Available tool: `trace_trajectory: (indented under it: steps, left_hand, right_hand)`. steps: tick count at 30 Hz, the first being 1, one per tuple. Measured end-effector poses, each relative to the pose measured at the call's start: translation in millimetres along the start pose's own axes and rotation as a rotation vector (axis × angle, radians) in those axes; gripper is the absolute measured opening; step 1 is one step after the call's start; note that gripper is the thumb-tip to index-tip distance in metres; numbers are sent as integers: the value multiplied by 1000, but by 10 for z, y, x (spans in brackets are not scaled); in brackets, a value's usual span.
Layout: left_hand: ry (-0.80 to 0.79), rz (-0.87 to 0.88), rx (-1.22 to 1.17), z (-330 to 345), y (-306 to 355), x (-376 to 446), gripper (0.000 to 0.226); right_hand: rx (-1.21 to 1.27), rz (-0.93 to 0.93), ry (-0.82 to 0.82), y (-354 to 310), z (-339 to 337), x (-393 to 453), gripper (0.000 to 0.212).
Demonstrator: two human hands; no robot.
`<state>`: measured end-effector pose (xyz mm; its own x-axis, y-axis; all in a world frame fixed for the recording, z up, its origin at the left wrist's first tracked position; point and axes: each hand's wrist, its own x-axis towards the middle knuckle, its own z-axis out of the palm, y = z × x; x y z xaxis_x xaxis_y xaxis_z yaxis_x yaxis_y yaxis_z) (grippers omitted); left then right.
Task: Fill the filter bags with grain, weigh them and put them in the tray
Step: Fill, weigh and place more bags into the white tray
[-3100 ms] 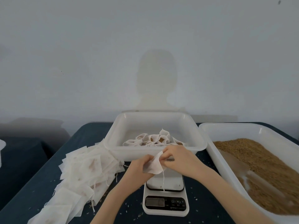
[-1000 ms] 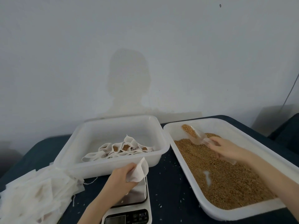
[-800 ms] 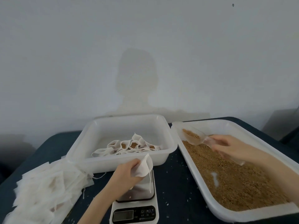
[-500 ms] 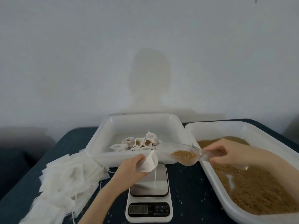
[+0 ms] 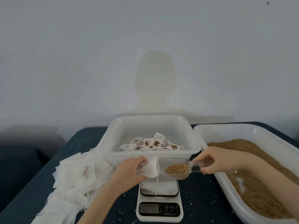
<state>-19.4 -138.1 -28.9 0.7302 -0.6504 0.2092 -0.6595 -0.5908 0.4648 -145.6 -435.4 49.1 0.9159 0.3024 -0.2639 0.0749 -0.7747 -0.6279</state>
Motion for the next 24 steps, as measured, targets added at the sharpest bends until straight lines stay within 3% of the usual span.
trace_trajectory:
  steps: [16,20,24]
  left_hand:
    - [-130,41,-46,135,189,1,75]
    - [-119,30,19,148,220,29,82]
    - [-64,11,3,196,263,44,79]
  right_hand:
    - [17,1,-25,-155,1,35,35]
    - [-54,40,5,-189,-6,16,13]
    - [-157,105,44,-255,-58,13,8]
